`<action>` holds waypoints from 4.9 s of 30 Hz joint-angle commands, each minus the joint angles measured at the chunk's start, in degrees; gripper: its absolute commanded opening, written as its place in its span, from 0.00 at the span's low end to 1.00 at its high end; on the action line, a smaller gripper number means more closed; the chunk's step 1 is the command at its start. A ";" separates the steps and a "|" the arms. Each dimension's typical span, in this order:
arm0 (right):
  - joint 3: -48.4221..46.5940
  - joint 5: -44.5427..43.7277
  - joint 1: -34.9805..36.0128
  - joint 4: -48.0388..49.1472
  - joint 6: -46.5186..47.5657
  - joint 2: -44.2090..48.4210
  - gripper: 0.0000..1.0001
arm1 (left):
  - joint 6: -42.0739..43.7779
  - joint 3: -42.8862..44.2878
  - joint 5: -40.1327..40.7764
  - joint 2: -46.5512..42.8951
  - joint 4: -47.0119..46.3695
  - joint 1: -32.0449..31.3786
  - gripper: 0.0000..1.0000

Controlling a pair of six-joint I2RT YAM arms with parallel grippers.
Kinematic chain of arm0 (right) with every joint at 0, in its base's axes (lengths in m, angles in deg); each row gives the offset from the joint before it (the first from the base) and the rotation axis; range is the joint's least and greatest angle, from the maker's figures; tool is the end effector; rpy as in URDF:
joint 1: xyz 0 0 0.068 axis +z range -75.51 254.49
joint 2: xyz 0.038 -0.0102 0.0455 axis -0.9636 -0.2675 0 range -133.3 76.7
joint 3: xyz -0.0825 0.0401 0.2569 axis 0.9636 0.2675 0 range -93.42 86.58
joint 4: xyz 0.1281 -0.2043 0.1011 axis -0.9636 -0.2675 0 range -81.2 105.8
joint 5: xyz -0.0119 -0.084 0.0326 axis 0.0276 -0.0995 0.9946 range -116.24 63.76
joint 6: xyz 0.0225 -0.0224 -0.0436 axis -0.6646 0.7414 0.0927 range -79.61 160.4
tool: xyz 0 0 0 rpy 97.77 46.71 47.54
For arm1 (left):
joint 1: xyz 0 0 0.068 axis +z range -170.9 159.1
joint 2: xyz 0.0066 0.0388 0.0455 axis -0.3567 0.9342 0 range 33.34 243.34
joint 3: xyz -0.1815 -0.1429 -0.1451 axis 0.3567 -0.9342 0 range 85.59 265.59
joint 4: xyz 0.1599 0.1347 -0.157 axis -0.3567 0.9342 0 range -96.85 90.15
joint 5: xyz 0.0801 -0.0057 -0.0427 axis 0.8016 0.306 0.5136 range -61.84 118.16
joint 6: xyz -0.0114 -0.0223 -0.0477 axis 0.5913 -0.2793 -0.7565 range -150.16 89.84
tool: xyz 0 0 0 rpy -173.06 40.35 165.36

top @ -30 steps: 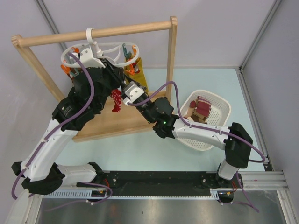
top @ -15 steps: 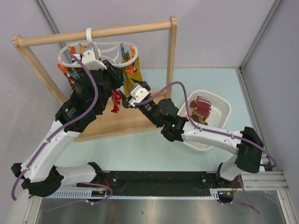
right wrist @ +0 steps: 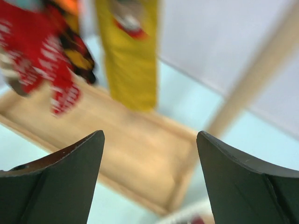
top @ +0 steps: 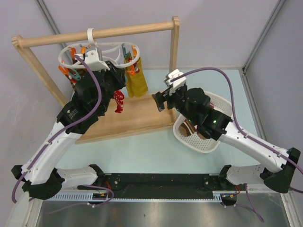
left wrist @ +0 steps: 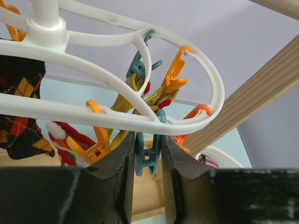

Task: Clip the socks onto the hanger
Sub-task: Adjust the sock in the bin, then pick up the sock from the bin.

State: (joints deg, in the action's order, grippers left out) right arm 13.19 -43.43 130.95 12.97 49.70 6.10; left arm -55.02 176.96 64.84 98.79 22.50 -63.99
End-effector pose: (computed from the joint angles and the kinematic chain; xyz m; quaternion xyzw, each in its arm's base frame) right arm 0.1647 0.2293 0.4341 -0.2910 0.6448 0.1827 0.6828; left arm 0.1656 -0.1257 0.5086 -0.1036 0.7164 -0.1738 0.6677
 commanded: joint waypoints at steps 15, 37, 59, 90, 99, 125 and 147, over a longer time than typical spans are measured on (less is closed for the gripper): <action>10.35 0.65 -30.18 -24.86 -20.46 -1.98 0.84 | 2.63 0.47 0.14 -2.08 -3.33 1.17 0.02; 24.25 7.79 -42.05 -9.65 -26.35 -16.31 0.41 | 1.83 1.18 -1.53 -1.55 -2.98 1.08 0.02; 25.49 9.89 -41.61 -16.24 -24.86 -5.36 0.00 | 1.13 1.00 -2.06 -1.99 -2.89 1.08 0.01; 33.48 13.43 -38.71 -24.52 -30.04 18.66 0.46 | 1.57 0.91 -1.53 -3.05 -3.24 1.08 0.01; 32.43 1.73 -39.33 -4.21 -29.16 6.38 0.45 | 1.57 1.09 -1.35 -3.40 -2.89 1.17 0.01; 23.11 -4.00 -40.03 4.33 -31.54 -20.71 0.39 | 0.87 1.09 -2.59 -2.70 -2.19 1.08 0.01; 21.36 2.78 -41.61 -1.65 -29.95 -19.12 0.37 | 1.13 1.26 -2.41 -2.96 -2.45 1.08 0.01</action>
State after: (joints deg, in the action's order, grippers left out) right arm 37.02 -41.33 89.78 11.90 19.60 -10.65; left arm -54.06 176.87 60.87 97.04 22.41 -63.73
